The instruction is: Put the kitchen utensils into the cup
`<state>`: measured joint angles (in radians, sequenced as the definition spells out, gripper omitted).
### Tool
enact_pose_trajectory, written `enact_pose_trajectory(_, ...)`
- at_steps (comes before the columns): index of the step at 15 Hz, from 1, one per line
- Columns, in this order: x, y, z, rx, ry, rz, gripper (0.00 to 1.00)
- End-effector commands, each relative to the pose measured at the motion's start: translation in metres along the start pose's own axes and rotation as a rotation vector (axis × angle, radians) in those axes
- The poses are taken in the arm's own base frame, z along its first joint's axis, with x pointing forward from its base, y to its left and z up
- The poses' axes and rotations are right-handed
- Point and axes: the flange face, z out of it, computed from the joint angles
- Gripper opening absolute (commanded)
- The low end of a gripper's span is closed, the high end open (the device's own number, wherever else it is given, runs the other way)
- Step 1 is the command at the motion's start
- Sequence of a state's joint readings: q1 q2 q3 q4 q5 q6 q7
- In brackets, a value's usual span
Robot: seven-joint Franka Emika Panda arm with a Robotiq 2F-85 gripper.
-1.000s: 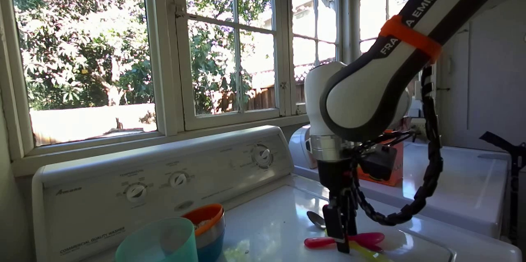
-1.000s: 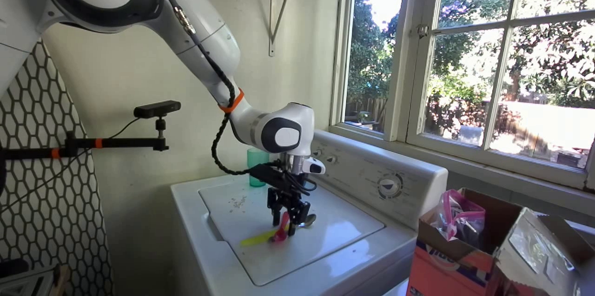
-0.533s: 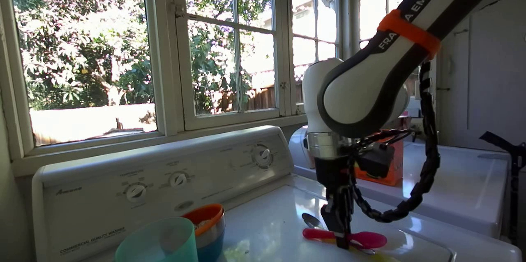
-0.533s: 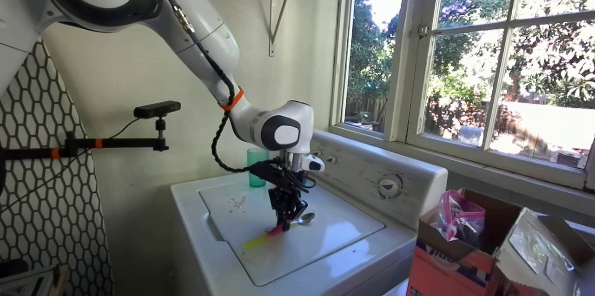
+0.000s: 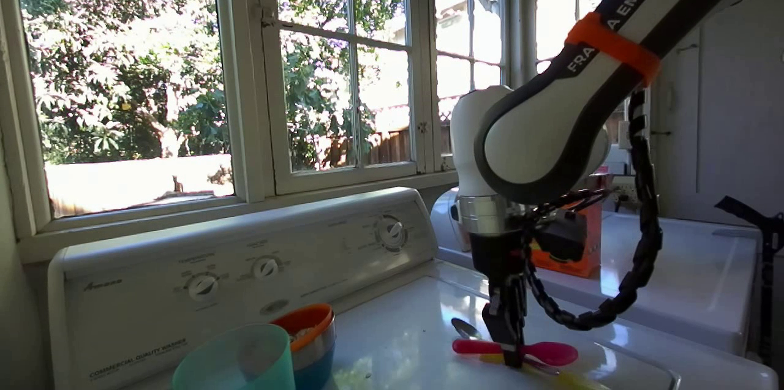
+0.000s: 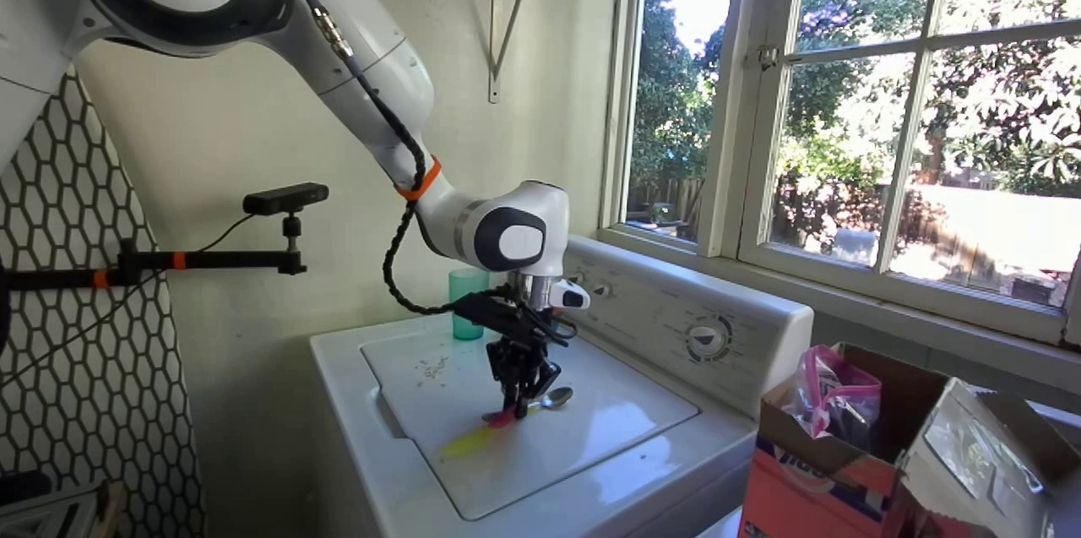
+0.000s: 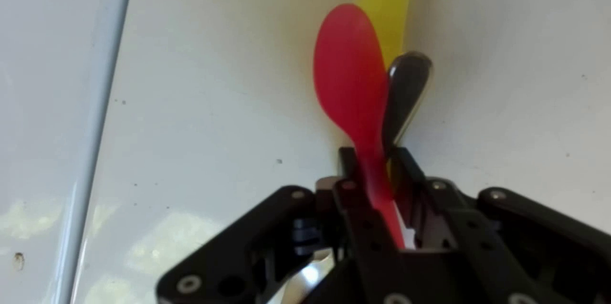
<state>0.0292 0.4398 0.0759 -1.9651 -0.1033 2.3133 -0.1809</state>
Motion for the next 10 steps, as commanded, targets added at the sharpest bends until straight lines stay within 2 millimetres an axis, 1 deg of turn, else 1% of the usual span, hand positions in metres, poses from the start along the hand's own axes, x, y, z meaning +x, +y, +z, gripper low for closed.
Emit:
enact_pose_trajectory(1, -0.014, -0.01, -0.023, -0.039, -0.006, -0.089, 0.06)
enact_pose_trajectory(6, -0.019, -0.016, -0.046, -0.083, -0.018, -0.167, 0.06)
enact_pose_trajectory(9, -0.019, -0.012, -0.054, -0.067, -0.066, -0.21, 0.06)
enact_pose_trajectory(10, -0.018, -0.008, -0.053, -0.033, -0.087, -0.244, 0.06)
